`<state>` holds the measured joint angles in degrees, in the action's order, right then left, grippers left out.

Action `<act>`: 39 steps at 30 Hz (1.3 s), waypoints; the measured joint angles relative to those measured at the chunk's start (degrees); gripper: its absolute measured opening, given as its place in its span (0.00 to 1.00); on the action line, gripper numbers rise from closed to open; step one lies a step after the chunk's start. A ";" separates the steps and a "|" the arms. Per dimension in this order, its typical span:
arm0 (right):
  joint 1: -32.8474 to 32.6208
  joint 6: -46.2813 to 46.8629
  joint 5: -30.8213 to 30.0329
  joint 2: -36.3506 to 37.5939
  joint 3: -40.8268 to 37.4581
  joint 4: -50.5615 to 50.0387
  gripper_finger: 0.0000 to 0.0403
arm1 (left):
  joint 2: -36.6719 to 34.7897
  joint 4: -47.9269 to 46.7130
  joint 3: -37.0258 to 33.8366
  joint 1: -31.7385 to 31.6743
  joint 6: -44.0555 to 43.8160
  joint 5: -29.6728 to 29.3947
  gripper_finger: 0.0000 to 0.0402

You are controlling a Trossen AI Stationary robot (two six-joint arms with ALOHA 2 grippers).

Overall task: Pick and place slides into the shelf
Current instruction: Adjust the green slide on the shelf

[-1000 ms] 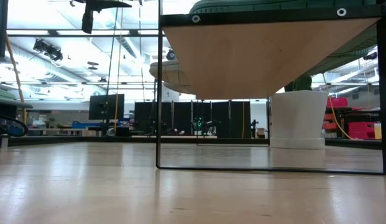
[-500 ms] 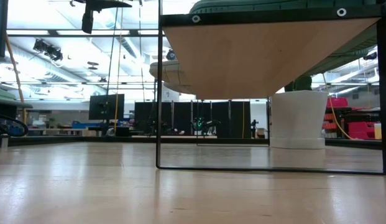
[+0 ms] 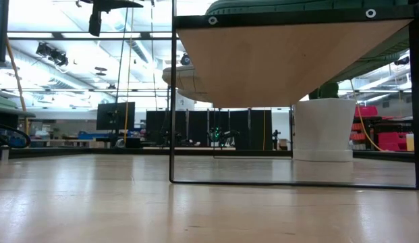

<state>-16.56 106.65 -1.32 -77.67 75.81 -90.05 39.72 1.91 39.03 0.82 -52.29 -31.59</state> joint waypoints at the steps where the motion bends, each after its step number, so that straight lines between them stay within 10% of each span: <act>1: -0.18 0.63 -0.51 0.00 -0.30 0.04 0.40 | 0.00 0.00 0.00 0.00 0.00 0.00 0.14; 39: 0.29 -0.74 -7.78 0.81 -0.59 9.75 0.35 | -0.02 -0.06 0.00 0.00 -0.02 -0.02 0.12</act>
<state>-16.27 105.92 -9.10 -76.86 75.22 -80.30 39.71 1.85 39.03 0.82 -52.31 -31.62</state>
